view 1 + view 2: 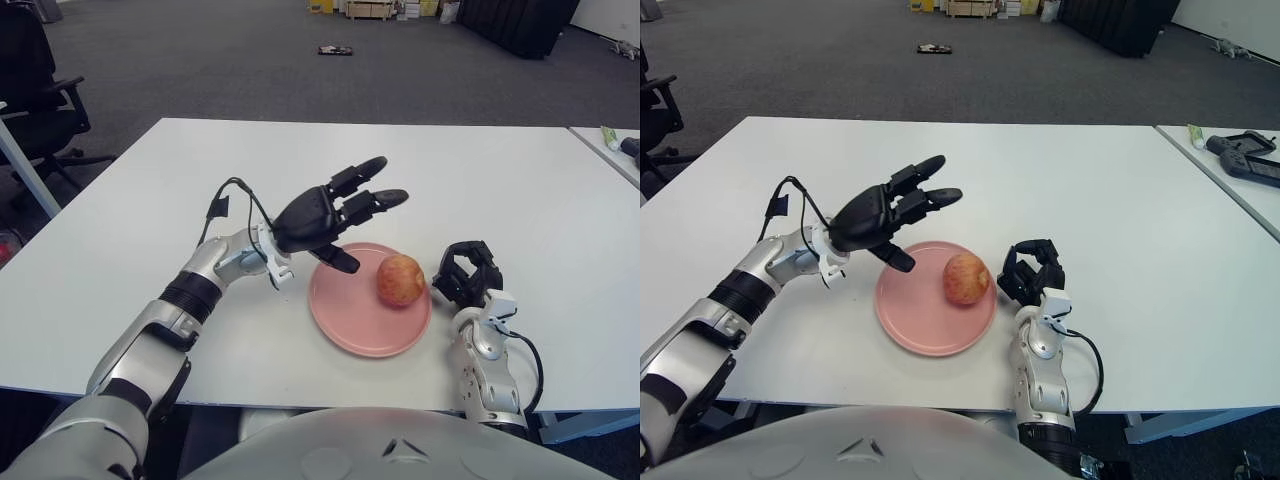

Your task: Put the apple into the plate.

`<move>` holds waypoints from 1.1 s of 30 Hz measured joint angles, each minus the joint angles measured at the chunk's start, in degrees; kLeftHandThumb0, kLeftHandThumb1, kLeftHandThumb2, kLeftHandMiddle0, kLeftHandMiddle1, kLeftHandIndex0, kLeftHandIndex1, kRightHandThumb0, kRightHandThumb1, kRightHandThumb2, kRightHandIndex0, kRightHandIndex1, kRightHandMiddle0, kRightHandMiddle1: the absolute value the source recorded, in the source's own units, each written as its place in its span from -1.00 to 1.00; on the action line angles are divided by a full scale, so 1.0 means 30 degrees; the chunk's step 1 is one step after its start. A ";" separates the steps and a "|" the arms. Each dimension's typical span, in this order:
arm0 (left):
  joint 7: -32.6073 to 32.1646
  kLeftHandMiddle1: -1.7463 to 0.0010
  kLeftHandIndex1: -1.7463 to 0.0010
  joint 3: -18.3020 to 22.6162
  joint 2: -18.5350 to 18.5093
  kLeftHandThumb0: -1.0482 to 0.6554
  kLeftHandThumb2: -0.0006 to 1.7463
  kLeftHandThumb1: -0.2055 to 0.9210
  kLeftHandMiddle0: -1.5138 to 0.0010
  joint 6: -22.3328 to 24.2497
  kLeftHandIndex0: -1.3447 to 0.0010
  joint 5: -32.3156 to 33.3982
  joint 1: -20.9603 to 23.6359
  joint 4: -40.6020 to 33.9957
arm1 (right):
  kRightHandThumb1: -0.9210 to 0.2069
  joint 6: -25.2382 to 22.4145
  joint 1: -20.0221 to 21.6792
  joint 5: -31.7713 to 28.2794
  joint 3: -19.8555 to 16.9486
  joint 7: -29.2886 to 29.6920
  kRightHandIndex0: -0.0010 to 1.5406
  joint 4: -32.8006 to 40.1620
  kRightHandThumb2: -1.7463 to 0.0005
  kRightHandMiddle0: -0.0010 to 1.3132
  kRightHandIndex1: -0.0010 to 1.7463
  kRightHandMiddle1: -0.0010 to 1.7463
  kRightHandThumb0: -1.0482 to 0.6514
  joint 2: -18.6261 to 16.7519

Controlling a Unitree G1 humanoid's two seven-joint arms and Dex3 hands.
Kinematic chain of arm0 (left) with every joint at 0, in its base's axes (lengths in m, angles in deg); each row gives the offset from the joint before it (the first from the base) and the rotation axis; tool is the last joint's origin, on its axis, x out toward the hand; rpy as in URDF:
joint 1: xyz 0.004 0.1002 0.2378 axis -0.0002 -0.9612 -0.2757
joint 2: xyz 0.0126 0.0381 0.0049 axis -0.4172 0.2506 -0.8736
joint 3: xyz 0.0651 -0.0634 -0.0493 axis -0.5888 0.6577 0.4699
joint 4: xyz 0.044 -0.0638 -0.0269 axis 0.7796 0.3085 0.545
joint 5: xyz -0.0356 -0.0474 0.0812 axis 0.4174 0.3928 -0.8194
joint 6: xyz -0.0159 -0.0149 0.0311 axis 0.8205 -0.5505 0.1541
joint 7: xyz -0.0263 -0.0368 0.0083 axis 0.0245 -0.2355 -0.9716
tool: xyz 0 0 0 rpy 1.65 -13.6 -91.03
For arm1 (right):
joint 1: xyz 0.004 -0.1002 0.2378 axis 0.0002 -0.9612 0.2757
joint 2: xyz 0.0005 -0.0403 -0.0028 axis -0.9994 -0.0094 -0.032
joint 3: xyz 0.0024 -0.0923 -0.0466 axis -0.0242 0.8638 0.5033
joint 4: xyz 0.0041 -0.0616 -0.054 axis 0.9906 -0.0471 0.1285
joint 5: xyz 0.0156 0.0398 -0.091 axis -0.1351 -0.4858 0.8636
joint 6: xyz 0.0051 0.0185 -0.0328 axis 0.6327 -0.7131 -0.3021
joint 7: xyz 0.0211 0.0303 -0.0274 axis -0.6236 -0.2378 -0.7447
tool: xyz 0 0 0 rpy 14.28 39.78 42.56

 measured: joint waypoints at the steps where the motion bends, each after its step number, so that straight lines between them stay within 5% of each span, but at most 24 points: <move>1: 0.0149 1.00 0.75 0.0143 -0.0041 -1.00 -0.14 1.00 1.00 -0.0013 1.00 0.0387 -0.0005 0.0040 | -0.33 0.0097 -0.0003 -0.0088 -0.0005 -0.0146 0.26 -0.0043 -0.19 -0.33 1.00 1.00 -0.25 0.0005; 13: 0.4638 1.00 0.86 0.0908 -0.0091 -1.00 -0.30 1.00 1.00 0.0327 1.00 0.7745 -0.0653 -0.0127 | -0.35 0.0600 -0.0022 -0.0208 -0.0020 -0.0973 0.27 -0.0318 -0.18 -0.35 1.00 1.00 -0.25 0.0026; 23: 0.4528 0.99 0.88 0.3875 0.1031 -0.93 -0.33 1.00 0.97 0.1658 1.00 0.9382 -0.2993 -0.1134 | -0.38 0.0769 -0.0058 -0.0191 -0.0147 -0.1218 0.25 -0.0411 -0.15 -0.36 1.00 1.00 -0.24 0.0036; 27: 0.4546 0.88 0.46 0.4883 0.2097 -0.83 -0.38 1.00 0.83 0.2681 1.00 1.1280 -0.3715 -0.1298 | -0.38 0.0869 -0.0056 -0.0183 -0.0149 -0.1329 0.26 -0.0466 -0.15 -0.36 1.00 1.00 -0.24 0.0045; 33: 0.5436 0.25 -0.12 0.6000 0.3593 -0.59 -0.20 0.81 0.93 0.5177 1.00 1.6083 -0.5237 -0.2840 | -0.37 0.0880 -0.0019 -0.0151 -0.0161 -0.1322 0.27 -0.0469 -0.16 -0.36 1.00 1.00 -0.25 0.0047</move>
